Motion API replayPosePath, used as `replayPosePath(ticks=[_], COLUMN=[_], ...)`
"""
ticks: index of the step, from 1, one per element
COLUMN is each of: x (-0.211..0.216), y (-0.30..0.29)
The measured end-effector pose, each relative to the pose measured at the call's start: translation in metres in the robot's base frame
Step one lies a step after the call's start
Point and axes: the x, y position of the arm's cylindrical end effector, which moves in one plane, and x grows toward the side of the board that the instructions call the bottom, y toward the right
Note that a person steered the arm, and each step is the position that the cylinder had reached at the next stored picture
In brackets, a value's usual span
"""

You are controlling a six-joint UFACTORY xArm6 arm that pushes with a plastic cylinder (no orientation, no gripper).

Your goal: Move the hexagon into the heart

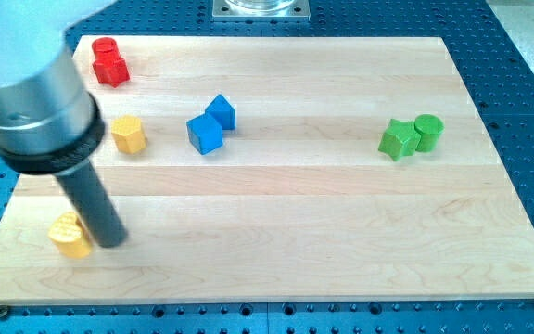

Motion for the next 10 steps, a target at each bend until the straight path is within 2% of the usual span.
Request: replayPosePath(ticks=[2,3,4,5,6,7,8,9,10], x=[0.009,-0.017,-0.084,-0.157,-0.196,-0.153,-0.097,-0.137,-0.149], y=[-0.064,-0.005,0.052,0.053,0.033,-0.022,-0.032,0.009,-0.044])
